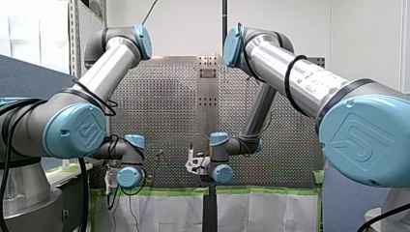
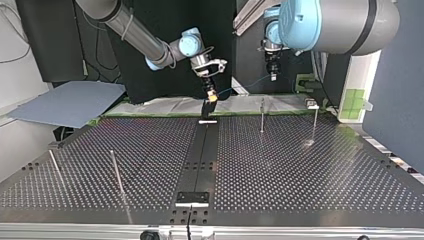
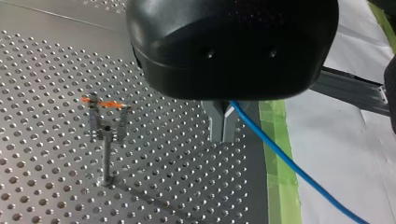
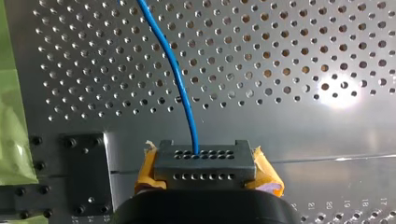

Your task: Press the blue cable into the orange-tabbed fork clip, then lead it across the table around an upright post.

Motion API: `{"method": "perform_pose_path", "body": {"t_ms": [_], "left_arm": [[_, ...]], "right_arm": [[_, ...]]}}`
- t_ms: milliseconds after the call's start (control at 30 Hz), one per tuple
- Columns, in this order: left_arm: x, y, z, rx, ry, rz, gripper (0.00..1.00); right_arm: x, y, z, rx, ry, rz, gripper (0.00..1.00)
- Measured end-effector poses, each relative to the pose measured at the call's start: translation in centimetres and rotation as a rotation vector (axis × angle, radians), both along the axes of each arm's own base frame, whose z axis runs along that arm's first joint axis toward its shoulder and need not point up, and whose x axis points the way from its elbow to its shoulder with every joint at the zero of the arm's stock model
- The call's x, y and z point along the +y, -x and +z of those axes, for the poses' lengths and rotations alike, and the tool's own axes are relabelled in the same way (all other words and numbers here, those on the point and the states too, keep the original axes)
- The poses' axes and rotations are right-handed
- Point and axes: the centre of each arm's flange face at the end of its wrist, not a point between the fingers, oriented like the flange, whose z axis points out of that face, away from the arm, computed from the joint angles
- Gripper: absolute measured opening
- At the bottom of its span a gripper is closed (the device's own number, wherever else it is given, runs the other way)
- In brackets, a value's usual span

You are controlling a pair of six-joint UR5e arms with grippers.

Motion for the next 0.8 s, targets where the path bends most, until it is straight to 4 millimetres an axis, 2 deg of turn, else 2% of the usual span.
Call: {"method": "perform_pose_path", "body": {"t_ms": [133,500,800], "left_arm": [[0.0,-0.3,-0.8,-0.022,0.016,-0.001,0.0],[-0.4,-2.3,-0.4,-0.08,0.033,-0.017,0.0],[-1.0,-3.2,1.2,-0.116,0.038,-0.061,0.0]], "right_arm": [[-0.6,0.2,0.1,-0.001,0.003,-0.006,0.0],[-1.1,0.3,0.2,0.0,0.007,-0.01,0.0],[-1.3,0.2,0.3,-0.004,0.01,-0.011,0.0]]}}
